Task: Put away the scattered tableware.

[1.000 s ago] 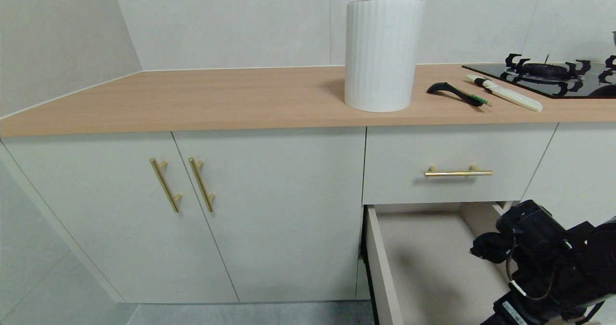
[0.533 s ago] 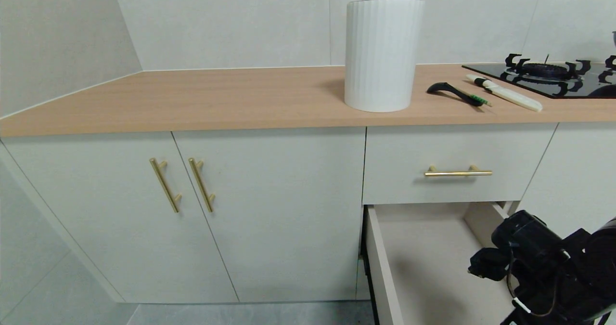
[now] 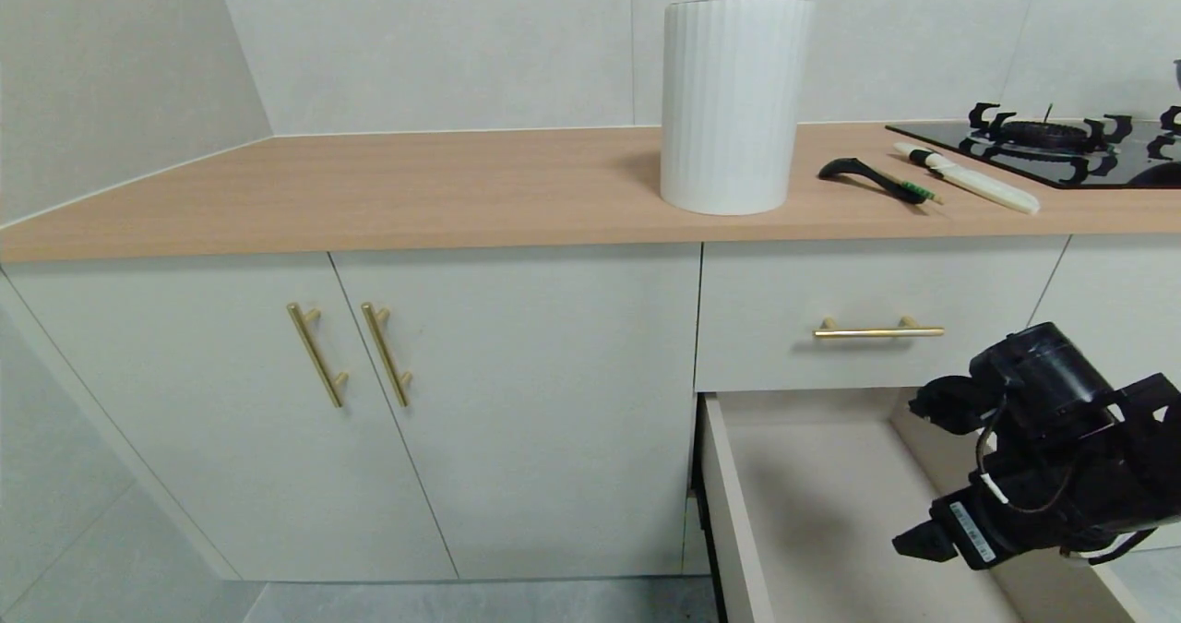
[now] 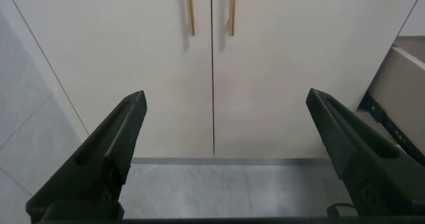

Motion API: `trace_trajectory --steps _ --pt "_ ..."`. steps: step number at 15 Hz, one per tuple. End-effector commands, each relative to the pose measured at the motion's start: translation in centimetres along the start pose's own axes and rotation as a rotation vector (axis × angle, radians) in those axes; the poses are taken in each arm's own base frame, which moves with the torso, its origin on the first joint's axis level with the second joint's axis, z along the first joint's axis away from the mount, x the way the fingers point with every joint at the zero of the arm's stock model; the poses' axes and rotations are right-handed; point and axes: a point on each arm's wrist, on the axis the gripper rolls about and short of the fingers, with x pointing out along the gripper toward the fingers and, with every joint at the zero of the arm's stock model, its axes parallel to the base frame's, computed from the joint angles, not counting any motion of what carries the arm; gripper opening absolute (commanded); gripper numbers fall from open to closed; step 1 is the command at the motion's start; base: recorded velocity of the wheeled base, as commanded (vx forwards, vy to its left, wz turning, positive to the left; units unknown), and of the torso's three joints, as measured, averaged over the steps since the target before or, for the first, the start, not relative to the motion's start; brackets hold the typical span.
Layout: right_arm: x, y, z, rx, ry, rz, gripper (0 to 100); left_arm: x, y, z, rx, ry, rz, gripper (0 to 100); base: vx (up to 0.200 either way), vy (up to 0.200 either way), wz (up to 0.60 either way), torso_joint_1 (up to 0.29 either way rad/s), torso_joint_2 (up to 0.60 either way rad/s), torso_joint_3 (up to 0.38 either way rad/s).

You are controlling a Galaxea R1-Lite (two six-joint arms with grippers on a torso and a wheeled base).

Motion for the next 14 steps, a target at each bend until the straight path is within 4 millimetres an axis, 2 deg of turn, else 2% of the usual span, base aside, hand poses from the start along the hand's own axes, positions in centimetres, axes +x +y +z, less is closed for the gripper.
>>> trace_trajectory --steps 1,4,9,14 --pt "-1.4 -0.8 0.1 0.031 -0.066 -0.014 100 0.0 0.0 0.0 0.000 -0.001 -0.001 100 0.000 0.000 0.00 0.000 0.00 0.000" --pt "-2.5 -1.2 0.3 0.045 -0.137 -0.021 100 0.0 0.0 0.0 0.000 0.000 -0.001 100 0.000 0.000 0.00 0.000 0.00 0.000" --pt "-3.0 -1.2 0.1 0.043 -0.164 -0.029 100 0.0 0.0 0.0 0.000 0.000 0.001 100 0.000 0.000 0.00 0.000 0.00 0.000" --pt "-2.9 -1.2 -0.1 0.040 -0.158 -0.030 100 0.0 0.0 0.0 0.000 0.000 0.001 100 0.000 0.000 0.00 0.084 -0.29 -0.246"
